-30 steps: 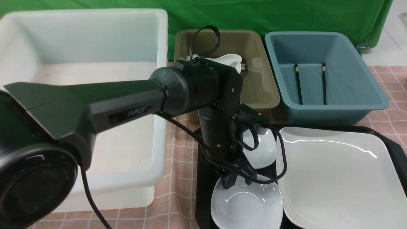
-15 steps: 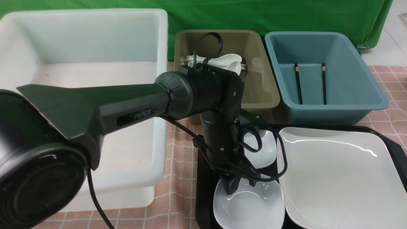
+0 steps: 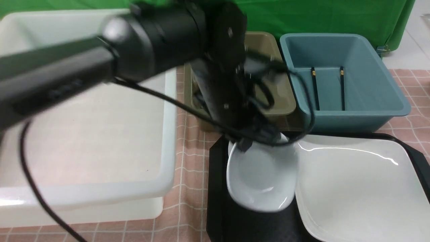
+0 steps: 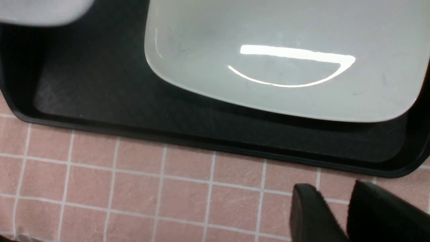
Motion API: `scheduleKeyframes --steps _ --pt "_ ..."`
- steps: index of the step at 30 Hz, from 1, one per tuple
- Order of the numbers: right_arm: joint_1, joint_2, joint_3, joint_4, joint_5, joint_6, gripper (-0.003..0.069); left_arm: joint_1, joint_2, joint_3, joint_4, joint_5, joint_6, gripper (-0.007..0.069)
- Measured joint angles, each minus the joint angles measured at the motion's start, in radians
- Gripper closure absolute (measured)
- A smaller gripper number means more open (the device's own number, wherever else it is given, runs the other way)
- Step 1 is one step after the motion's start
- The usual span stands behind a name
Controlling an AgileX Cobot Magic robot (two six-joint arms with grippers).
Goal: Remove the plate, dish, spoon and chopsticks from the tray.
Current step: Use the left arm to grab a small plate from the dinner plate, then use the left arm to put the small plate into the large storage box on the left
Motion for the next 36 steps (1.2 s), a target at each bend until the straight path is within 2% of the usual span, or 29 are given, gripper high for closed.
scheduleKeyframes --steps 6,9,11,14,15,17,18,19,21,24,27,30,36 --pt "0.000 0.000 0.000 0.000 0.000 0.000 0.0422 0.054 -0.115 -0.124 -0.027 0.031 -0.001 0.0608" --pt "0.000 0.000 0.000 0.000 -0.001 0.000 0.0422 0.172 -0.189 -0.145 -0.035 0.034 0.006 0.0608" --pt "0.000 0.000 0.000 0.000 -0.002 0.000 0.0421 0.257 -0.217 -0.141 -0.042 0.038 0.012 0.0608" --pt "0.000 0.000 0.000 0.001 -0.003 0.000 0.0421 0.496 -0.275 -0.069 -0.105 0.038 0.055 0.0608" --pt "0.000 0.000 0.000 0.001 -0.003 0.000 0.0421 0.510 -0.276 -0.063 -0.109 0.038 0.055 0.0608" --pt "0.000 0.000 0.000 0.001 -0.003 0.000 0.0421 0.691 -0.282 0.029 -0.171 0.038 0.072 0.0608" --pt "0.000 0.000 0.000 0.001 -0.003 0.000 0.0421 0.717 -0.280 0.045 -0.181 0.038 0.074 0.0608" --pt "0.000 0.000 0.000 0.001 -0.004 0.000 0.0421 0.810 -0.266 0.109 -0.214 0.038 0.096 0.0608" --pt "0.000 0.000 0.000 0.001 -0.004 0.000 0.0421 0.892 -0.238 0.171 -0.231 0.040 0.128 0.0608" --pt "0.000 0.000 0.000 0.001 -0.011 0.000 0.0419 0.939 -0.178 0.221 -0.233 0.046 0.211 0.0608" --pt "0.000 0.000 0.000 0.001 -0.011 0.000 0.0419 0.939 -0.125 0.222 -0.245 0.046 0.278 0.0608" --pt "0.000 0.000 0.000 0.001 -0.012 0.000 0.0419 0.921 -0.041 0.187 -0.255 0.046 0.397 0.0608" --pt "0.000 0.000 0.000 0.001 -0.012 0.000 0.0419 0.887 0.112 0.094 -0.182 0.043 0.467 0.0608"
